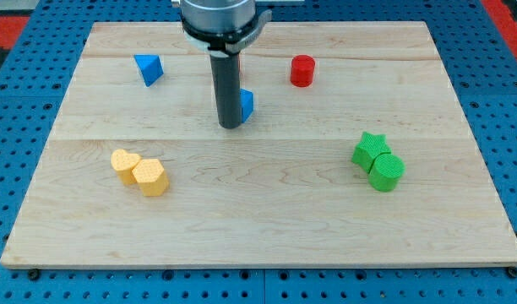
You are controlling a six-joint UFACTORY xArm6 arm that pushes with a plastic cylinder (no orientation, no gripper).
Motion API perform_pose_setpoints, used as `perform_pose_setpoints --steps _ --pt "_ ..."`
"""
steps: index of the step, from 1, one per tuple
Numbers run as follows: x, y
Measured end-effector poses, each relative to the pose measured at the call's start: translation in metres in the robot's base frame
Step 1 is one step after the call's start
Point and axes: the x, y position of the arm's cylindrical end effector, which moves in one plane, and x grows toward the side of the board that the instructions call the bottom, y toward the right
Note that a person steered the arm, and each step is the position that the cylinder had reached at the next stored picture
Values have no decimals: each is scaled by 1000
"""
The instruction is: Slide the blue cube to the blue triangle
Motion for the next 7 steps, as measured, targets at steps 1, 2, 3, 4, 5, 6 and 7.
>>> perform_pose_setpoints --steps 1,2,3,4,5,6,7 --pt "9 21" --pt "5 58" --pt "-23 52" --pt "-48 7" --pt "-60 -41" --pt "-50 -17" --pt "-24 -2"
